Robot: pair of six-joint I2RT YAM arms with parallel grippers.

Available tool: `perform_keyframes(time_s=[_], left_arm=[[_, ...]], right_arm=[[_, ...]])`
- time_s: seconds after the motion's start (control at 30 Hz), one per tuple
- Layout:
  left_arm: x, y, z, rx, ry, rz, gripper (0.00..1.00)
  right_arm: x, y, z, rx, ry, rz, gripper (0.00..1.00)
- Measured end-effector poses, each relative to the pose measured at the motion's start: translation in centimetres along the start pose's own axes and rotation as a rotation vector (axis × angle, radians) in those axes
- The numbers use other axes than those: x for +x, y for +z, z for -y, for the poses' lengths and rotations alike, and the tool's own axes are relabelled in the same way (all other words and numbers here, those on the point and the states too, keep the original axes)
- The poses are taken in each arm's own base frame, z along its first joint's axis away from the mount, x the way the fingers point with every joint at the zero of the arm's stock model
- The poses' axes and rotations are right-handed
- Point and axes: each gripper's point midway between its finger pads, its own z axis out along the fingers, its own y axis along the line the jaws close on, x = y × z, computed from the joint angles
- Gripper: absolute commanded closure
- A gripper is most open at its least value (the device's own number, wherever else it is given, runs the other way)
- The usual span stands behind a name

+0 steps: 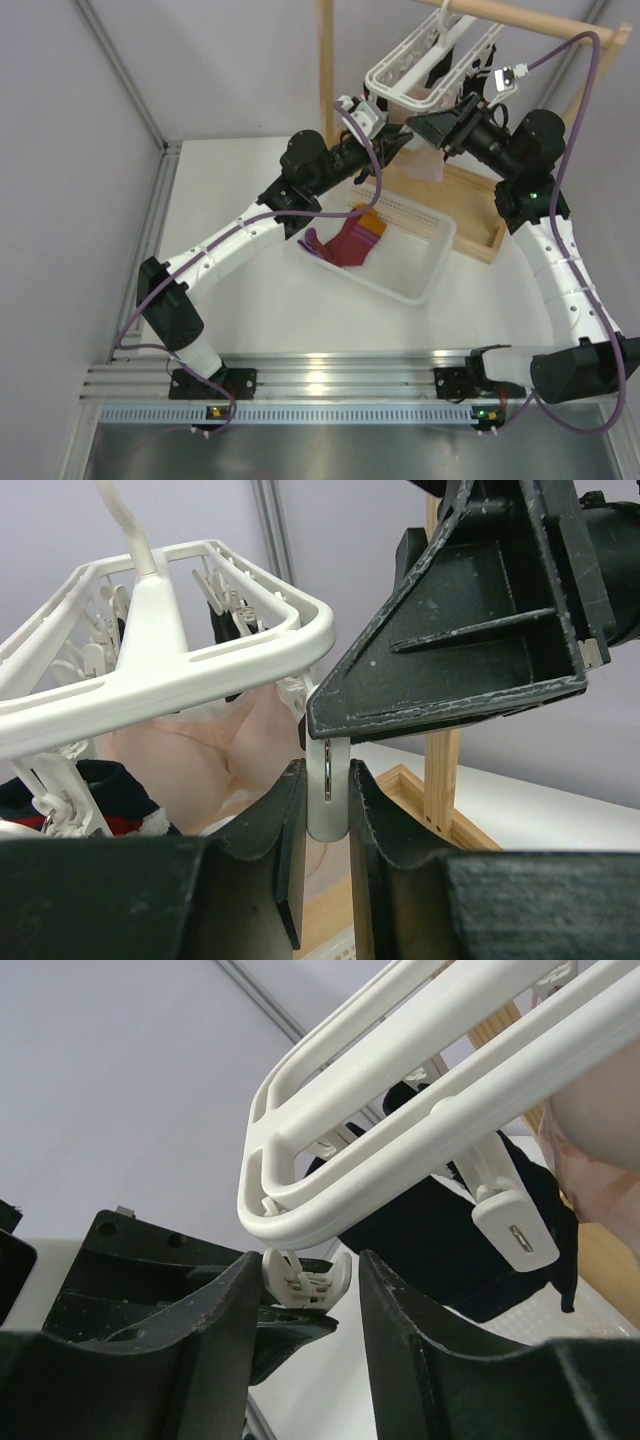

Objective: Clip the socks to the hanger
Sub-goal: Open the clamp at the hanger, then pick up the sock from the bin.

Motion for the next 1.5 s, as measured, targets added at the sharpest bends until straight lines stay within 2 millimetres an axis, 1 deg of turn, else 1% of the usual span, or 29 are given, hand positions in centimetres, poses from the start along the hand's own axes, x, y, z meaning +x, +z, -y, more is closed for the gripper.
perform_keyframes(time_s=[0.07,0.1,0.17,0.2,0.27,0.3,0.33,0.37,0.4,0.43,0.6,0.7,0.77,0.8,0.83,0.9,0.97,1.03,1.07,1.1,1.13,1.17,1.2,1.33,1.43,1.5], left_arm=[[0.0,0.0,0.0,0.000,0.000,0.000,1.00],[0.0,0.0,0.0,0.000,0.000,0.000,0.93],[0.1,0.0,0.0,-0.001,0.000,-0.003,0.83],[0.1,0.0,0.0,-0.002,0.002,-0.004,0.69],[0.0,-0.1,0.0,-0.001,0.006,-0.002,0.57],[0.0,-0.1,-0.1,-0.001,0.008,-0.005,0.53],[0.0,-0.3,0.0,-0.001,0.006,-0.008,0.47],[-0.1,-0.4,0.0,0.000,0.007,-0.011,0.44],[-0.1,-0.7,0.1,0.000,0.006,-0.013,0.43],[-0.3,-1.0,0.2,0.001,0.003,-0.017,0.40],[-1.4,-3.5,0.5,0.015,-0.034,-0.054,0.37],[-2.2,-5.8,0.0,0.030,-0.075,-0.096,0.37],[-2.0,-7.9,-0.4,0.037,-0.100,-0.137,0.39],[-1.5,-8.8,-0.5,0.038,-0.110,-0.161,0.40],[-0.7,-9.9,-0.7,0.033,-0.125,-0.200,0.41],[1.3,-11.4,-0.6,0.027,-0.151,-0.267,0.41],[4.6,-12.7,0.2,0.031,-0.192,-0.364,0.39],[8.0,-13.6,0.7,0.031,-0.233,-0.467,0.40],[10.6,-13.7,0.9,0.025,-0.253,-0.537,0.42],[11.3,-13.7,1.1,0.025,-0.259,-0.556,0.42],[13.6,-13.7,1.2,0.018,-0.263,-0.615,0.44],[15.3,-13.7,1.4,0.014,-0.267,-0.655,0.45],[17.5,-13.7,1.6,0.009,-0.267,-0.709,0.46],[24.8,-13.7,2.9,-0.004,-0.270,-0.865,0.53],[29.0,-13.9,3.2,-0.033,-0.257,-0.944,0.55],[30.9,-13.5,3.0,-0.054,-0.246,-0.968,0.56]], right_arm=[[0.0,0.0,0.0,-0.001,0.001,0.001,0.64],[0.0,0.0,0.0,-0.001,0.001,0.001,0.72],[-0.1,0.0,0.0,-0.001,-0.003,0.003,0.80],[-0.1,0.0,0.0,0.002,-0.004,0.005,0.86],[-0.1,0.0,0.1,0.004,-0.006,0.007,0.90],[-0.1,0.0,0.1,0.005,-0.006,0.008,0.94],[-0.1,0.0,0.1,0.004,-0.007,0.007,0.96],[-0.1,0.0,0.1,0.004,-0.007,0.007,0.98],[-0.1,0.0,0.1,0.004,-0.007,0.007,1.00],[-0.1,0.0,0.1,0.004,-0.007,0.007,1.00],[-0.1,0.0,0.2,0.004,-0.023,0.007,1.00],[-0.1,0.0,0.2,0.005,-0.027,0.007,1.00],[-0.1,0.0,0.2,0.004,-0.031,0.007,1.00],[-0.1,0.0,0.2,0.004,-0.033,0.007,1.00],[-0.1,0.0,0.2,0.005,-0.035,0.007,1.00],[-0.1,0.0,0.3,0.005,-0.042,0.007,1.00],[-0.1,0.0,0.3,0.005,-0.047,0.007,1.00],[-0.1,0.0,0.3,0.005,-0.051,0.007,1.00],[-0.1,0.0,0.3,0.006,-0.052,0.007,1.00],[-0.1,0.0,0.3,0.006,-0.052,0.007,1.00],[-0.1,0.0,0.3,0.006,-0.051,0.007,1.00],[-0.1,0.0,0.3,0.006,-0.052,0.007,1.00],[-0.1,0.0,0.3,0.006,-0.053,0.007,1.00],[-0.1,0.0,0.5,0.011,-0.065,0.007,1.00],[-0.1,0.0,0.6,0.015,-0.070,0.006,1.00],[-0.1,0.0,0.6,0.017,-0.073,0.006,1.00]])
